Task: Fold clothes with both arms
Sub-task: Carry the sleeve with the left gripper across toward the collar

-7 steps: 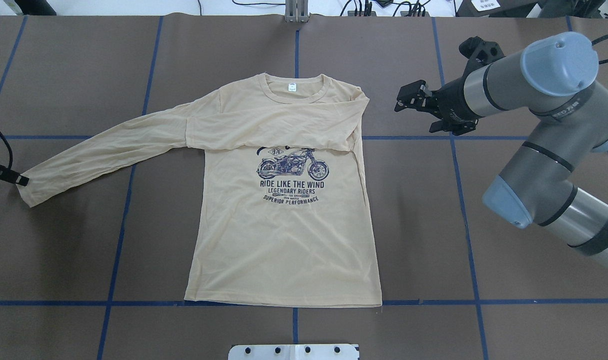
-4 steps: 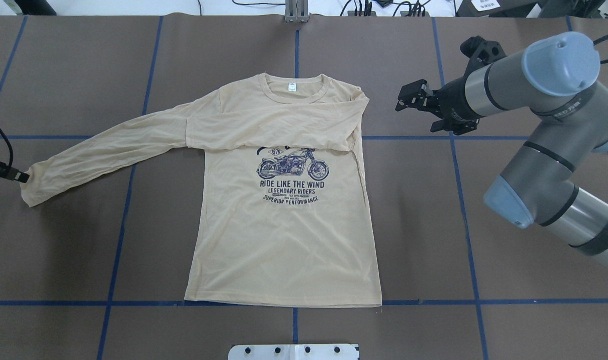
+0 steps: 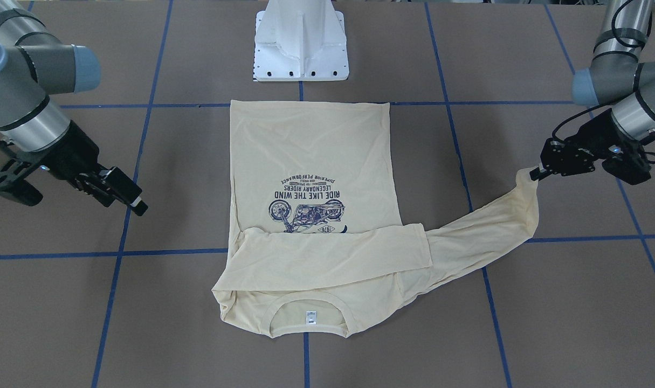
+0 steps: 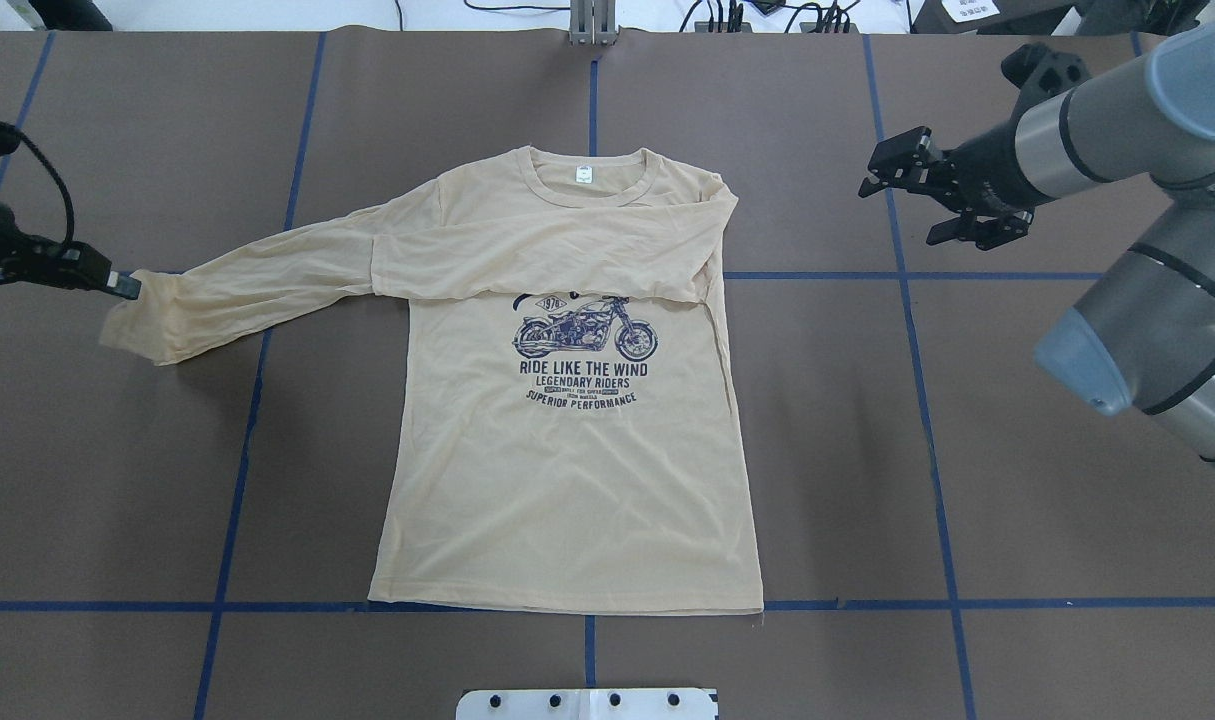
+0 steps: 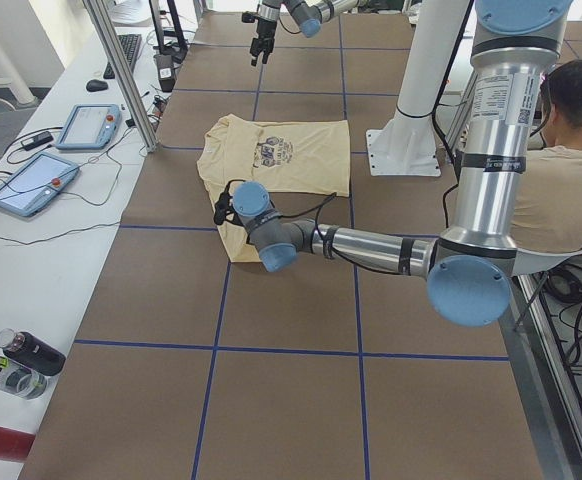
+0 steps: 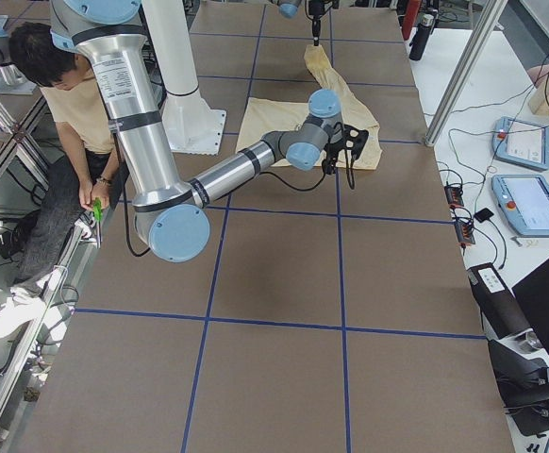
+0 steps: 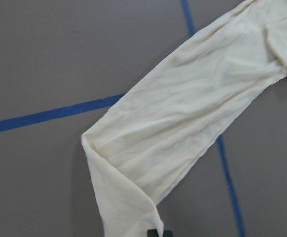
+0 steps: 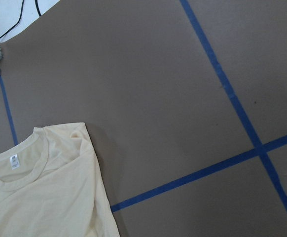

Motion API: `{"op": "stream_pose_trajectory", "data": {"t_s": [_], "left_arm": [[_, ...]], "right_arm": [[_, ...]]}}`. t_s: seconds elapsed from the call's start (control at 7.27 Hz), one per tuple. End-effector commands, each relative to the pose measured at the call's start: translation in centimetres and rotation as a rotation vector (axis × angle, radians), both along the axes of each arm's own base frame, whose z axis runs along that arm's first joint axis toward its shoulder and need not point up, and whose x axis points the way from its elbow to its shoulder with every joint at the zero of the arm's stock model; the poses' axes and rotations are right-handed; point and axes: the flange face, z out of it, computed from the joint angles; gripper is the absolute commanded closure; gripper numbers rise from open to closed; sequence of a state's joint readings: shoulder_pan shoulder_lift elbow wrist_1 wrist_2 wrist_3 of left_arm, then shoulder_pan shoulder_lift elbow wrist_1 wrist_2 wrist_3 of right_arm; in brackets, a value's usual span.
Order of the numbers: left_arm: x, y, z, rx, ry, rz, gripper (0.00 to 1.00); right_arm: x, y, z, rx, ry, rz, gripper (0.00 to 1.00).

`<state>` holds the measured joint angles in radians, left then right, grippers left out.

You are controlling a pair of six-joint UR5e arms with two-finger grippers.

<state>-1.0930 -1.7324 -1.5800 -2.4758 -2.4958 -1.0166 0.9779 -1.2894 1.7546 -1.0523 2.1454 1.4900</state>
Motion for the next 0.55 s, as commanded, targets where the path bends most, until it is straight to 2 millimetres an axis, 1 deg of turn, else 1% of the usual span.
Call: {"op": "stream_pose_trajectory", "data": {"t_s": [0.0, 0.14, 0.28, 0.41], "left_arm": [[6.2, -4.5, -12.8, -0.158, 0.095, -0.031, 1.00], [8.8, -7.3, -18.0, -0.208, 0.100, -0.090, 1.00], [12.8, -7.0, -21.1, -0.251, 0.116, -0.105, 1.00], [15.4, -6.3, -23.9, -0.265, 0.140, -0.112, 1.00]], "right_arm": [[3.1, 0.1, 3.9, 0.016, 0.054, -0.013, 0.01], [4.1, 0.2, 5.1, 0.018, 0.069, -0.012, 0.01], [4.6, 0.3, 5.6, 0.016, 0.073, -0.007, 0.01], [4.6, 0.3, 5.8, 0.012, 0.077, -0.006, 0.01]]}}
